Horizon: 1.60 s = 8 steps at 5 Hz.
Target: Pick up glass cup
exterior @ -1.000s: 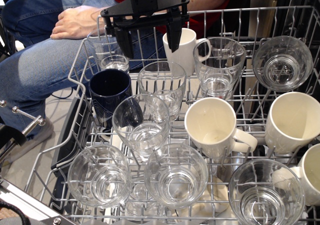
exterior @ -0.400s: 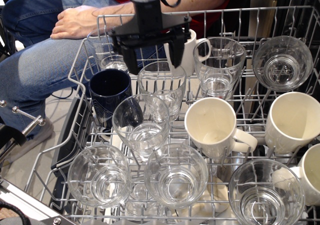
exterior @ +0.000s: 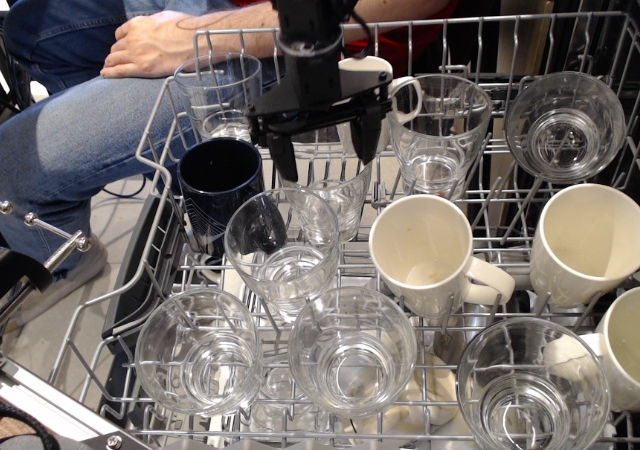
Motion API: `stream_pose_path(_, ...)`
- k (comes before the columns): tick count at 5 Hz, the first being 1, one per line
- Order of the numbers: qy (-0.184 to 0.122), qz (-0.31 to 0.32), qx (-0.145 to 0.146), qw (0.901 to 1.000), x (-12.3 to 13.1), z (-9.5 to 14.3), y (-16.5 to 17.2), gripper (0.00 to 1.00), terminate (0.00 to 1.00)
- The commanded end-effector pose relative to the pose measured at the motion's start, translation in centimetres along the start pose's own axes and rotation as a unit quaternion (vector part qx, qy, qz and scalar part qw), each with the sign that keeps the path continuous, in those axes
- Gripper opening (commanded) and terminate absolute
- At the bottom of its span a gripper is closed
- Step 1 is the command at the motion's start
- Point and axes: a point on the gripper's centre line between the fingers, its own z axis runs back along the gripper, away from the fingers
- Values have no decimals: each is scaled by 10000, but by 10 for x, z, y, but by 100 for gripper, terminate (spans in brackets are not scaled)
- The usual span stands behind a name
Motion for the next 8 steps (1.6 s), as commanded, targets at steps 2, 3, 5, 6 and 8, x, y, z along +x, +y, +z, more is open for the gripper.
stream_pose_path(2, -313, 481, 88, 9983, 17, -41, -7, 100, 0)
stream_pose_path(3, -288, 592, 200, 9976, 23, -52, -13, 100, 0)
stream_pose_path(5, -285, 729, 308, 9965, 21, -72, -15, 100, 0)
stream_pose_path(6, -240, 707, 307, 9967, 15, -73, -8, 100, 0)
stream_pose_path(8, -309, 822, 224, 9959, 0, -88, 3, 0, 0)
